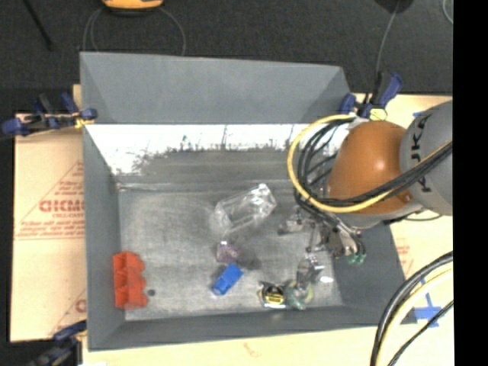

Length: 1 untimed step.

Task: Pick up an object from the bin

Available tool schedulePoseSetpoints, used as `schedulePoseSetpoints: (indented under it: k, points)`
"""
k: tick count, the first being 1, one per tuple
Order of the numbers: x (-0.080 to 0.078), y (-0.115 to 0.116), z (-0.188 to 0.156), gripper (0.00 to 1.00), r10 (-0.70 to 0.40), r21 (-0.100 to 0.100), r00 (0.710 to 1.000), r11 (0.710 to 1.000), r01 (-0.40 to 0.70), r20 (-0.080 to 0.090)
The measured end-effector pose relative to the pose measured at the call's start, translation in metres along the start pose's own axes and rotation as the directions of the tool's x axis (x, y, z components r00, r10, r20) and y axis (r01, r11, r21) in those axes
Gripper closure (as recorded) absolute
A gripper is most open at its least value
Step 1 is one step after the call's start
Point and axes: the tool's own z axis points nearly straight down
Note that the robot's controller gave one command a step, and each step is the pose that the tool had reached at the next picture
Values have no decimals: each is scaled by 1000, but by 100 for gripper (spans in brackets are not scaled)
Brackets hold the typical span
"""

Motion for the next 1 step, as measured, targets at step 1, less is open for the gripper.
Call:
schedulePoseSetpoints:
  k: [1]
  points:
    - [18, 34, 53, 0, -174, 1, 985, 985, 174, -3]
